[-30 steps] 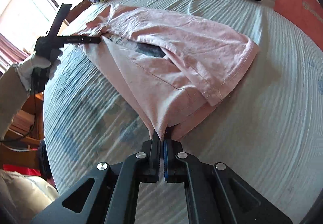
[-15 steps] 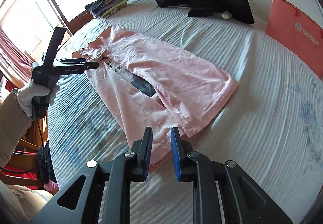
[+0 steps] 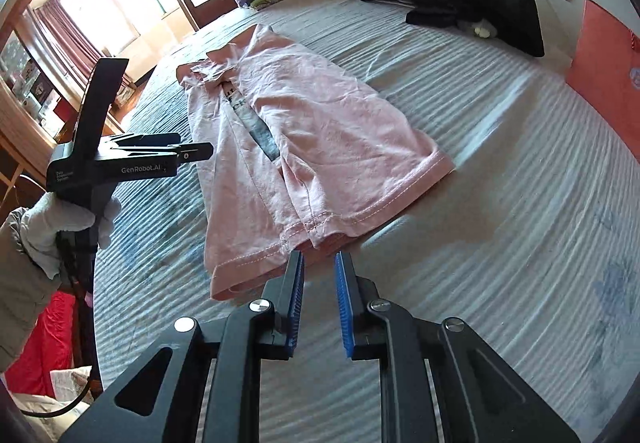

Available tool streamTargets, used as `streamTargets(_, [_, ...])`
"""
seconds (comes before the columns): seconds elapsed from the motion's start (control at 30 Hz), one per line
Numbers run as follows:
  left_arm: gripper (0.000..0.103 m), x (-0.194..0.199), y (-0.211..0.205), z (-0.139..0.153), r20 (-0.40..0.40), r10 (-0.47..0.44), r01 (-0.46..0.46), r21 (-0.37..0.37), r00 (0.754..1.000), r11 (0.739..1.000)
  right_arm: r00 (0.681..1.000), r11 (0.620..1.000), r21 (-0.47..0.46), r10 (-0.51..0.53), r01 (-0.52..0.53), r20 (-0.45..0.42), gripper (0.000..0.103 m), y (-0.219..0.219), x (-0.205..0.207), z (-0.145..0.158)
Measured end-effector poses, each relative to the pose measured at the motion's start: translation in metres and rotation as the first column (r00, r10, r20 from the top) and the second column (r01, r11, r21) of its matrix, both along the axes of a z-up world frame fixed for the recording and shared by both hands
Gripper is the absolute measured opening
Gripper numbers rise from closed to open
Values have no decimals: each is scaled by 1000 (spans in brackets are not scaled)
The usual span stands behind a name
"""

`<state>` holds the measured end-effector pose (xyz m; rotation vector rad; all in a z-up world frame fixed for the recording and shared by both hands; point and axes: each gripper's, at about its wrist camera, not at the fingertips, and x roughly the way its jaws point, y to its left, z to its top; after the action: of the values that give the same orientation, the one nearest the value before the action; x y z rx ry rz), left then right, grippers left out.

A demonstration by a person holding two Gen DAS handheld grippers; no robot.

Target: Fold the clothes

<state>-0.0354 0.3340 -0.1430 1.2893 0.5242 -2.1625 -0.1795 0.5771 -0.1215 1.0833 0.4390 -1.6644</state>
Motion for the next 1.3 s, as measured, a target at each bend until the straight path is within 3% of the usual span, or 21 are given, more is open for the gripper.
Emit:
streamTargets(0.2, [80,-5,51,7,-27,27,-28,-17,999,999,997,999,-26,27,-28,-69,36,9,-13,8])
streamTargets(0.3, [80,-5,66,5,-28,89,-89,12,996,996,997,997,-42,59,-61,-50,42,2,-31,2])
streamTargets(0.37, [80,-3,74,4,-25,154,-154,18,988,988,993,994,-35,106,-108,-54,53,-5,-45,-4])
streamTargets(0.63, [80,3,115,-10,-20,306,-304,63,952,951,947,953,5,303,-304,-108,54,-30,-84,-22])
streamTargets(0.8, [91,-10,135,-18,15,312,-312,22,950,950,933,939,-5,342,-345,-110,56,-34,-93,-23])
streamTargets(1.1, [91,-27,138,-19,44,386,-385,-19,922,923,887,897,7,437,-441,-145,56,-52,-88,-30])
streamTargets(1.3, [92,-30,136,-19,35,435,-434,-30,900,900,878,888,22,457,-459,-143,56,-58,-88,-43])
